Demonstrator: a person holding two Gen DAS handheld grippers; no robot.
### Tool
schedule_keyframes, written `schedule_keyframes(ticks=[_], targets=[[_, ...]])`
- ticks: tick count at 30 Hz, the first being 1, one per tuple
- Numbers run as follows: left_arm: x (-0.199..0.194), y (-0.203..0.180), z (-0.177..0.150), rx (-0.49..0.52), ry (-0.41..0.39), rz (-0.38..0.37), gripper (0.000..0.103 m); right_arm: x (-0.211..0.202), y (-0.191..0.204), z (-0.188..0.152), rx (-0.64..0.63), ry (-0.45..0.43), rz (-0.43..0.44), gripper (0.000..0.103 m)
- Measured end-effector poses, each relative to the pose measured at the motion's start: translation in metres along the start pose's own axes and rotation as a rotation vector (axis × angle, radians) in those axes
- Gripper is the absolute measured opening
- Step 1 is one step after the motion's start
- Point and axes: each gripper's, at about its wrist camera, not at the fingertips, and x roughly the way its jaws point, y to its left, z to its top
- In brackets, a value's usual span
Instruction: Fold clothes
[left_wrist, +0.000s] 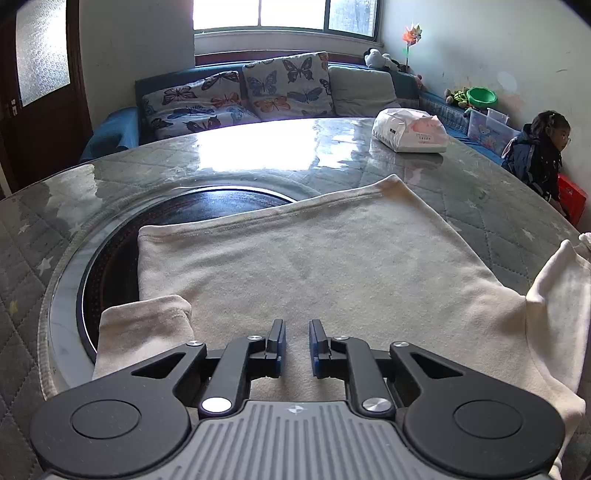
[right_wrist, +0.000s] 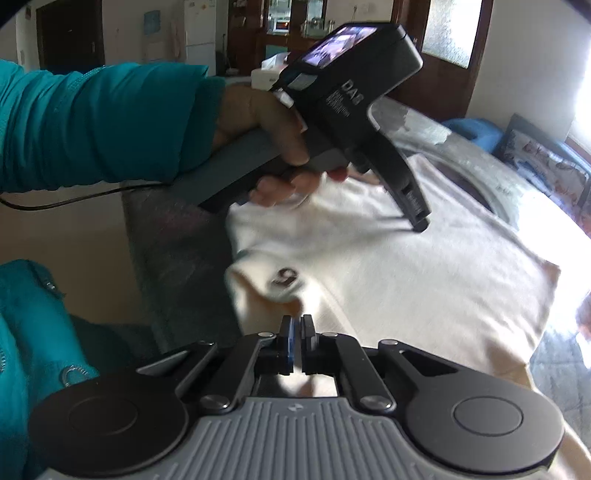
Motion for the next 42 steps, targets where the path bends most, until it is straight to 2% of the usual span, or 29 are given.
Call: schedule_keyframes(ticks=[1,3,8,11,15,19,21,24,27,32,33,36,37,39,41,42], targets=[[-0.001,0.000,0.000,-0.002,-0.001,0.000,0.018,-0.004,-0.001,0.000,0.021,-0.013,0.009,0.010],[-0.007,-0.002,-0.001,0.000,-0.010,-0.006,0.018,-0.014,-0.004,0.001,0.066,-0.041,0.026,0.012],[-0.024,-0.013,-0.004,0.016,-0.045,-0.030,0.027,-0.033,-0.034,-0.010,0.248,-0.104,-0.081,0.016],[-0.032,-0.025,-0.008,0.032,-0.060,-0.062,0.028,-0.034,-0.051,-0.029,0.355,-0.094,-0.167,0.016],[-0.041,-0.046,-0.019,0.058,-0.068,-0.127,0.030,-0.035,-0.064,-0.055,0.465,-0.076,-0.191,0.016],[-0.051,-0.062,-0.034,0.088,-0.079,-0.165,0.034,-0.054,-0.074,-0.075,0.528,-0.116,-0.224,0.029],[-0.055,-0.069,-0.041,0.105,-0.085,-0.167,0.035,-0.064,-0.079,-0.085,0.559,-0.136,-0.240,0.029],[-0.059,-0.075,-0.051,0.117,-0.079,-0.167,0.038,-0.082,-0.100,-0.101,0.648,-0.167,-0.336,0.029],[-0.061,-0.077,-0.059,0.115,-0.062,-0.173,0.039,-0.091,-0.128,-0.124,0.711,-0.159,-0.544,0.031],[-0.065,-0.079,-0.068,0.115,-0.057,-0.169,0.042,-0.100,-0.172,-0.167,0.856,-0.107,-0.788,0.036],[-0.065,-0.080,-0.069,0.118,-0.058,-0.167,0.042,-0.100,-0.178,-0.175,0.879,-0.101,-0.811,0.037],[-0.067,-0.082,-0.071,0.124,-0.058,-0.163,0.044,-0.100,-0.192,-0.191,0.944,-0.119,-0.791,0.037],[-0.067,-0.083,-0.072,0.125,-0.058,-0.161,0.045,-0.101,-0.193,-0.192,0.947,-0.126,-0.784,0.036],[-0.067,-0.083,-0.072,0.126,-0.058,-0.158,0.045,-0.101,-0.195,-0.193,0.948,-0.140,-0.768,0.018],[-0.067,-0.083,-0.072,0.126,-0.057,-0.156,0.045,-0.102,-0.194,-0.192,0.942,-0.139,-0.770,0.007],[-0.068,-0.083,-0.072,0.125,-0.057,-0.155,0.045,-0.105,-0.190,-0.189,0.918,-0.134,-0.805,0.006]])
